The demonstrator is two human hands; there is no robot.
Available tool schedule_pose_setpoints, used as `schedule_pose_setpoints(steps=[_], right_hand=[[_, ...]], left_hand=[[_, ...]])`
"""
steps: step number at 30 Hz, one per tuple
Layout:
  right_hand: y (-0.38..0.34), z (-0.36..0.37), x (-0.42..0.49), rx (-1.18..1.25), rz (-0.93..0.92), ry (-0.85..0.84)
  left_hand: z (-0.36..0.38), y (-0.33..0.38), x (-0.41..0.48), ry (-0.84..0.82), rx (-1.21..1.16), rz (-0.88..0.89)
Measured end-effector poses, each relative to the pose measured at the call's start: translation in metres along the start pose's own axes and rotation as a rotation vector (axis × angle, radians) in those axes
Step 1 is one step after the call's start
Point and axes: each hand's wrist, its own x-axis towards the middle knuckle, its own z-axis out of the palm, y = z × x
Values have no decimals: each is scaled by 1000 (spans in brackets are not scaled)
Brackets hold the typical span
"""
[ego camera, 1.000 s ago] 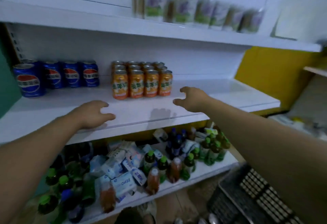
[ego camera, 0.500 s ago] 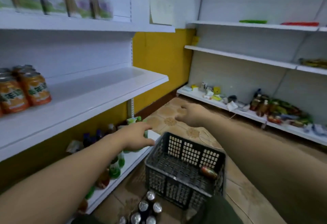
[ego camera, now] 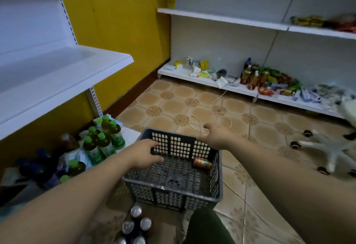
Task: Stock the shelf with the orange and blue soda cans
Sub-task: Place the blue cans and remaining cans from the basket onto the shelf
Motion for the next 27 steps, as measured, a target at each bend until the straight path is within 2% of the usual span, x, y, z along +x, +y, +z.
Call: schedule_pose_setpoints(steps=[8,13,16,27], right_hand=[[34,46,97,11,41,-96],[53,99,166,109,75,-156],[66,137,205,75,95,-214],[112,269,310,63,221,-264]], left_hand=[[20,-33,109,-46,-5,-27],[45,-71,178,-34,40,-33],[66,-104,221,-46,76,-61],[136,-219,327,68,235,-221]])
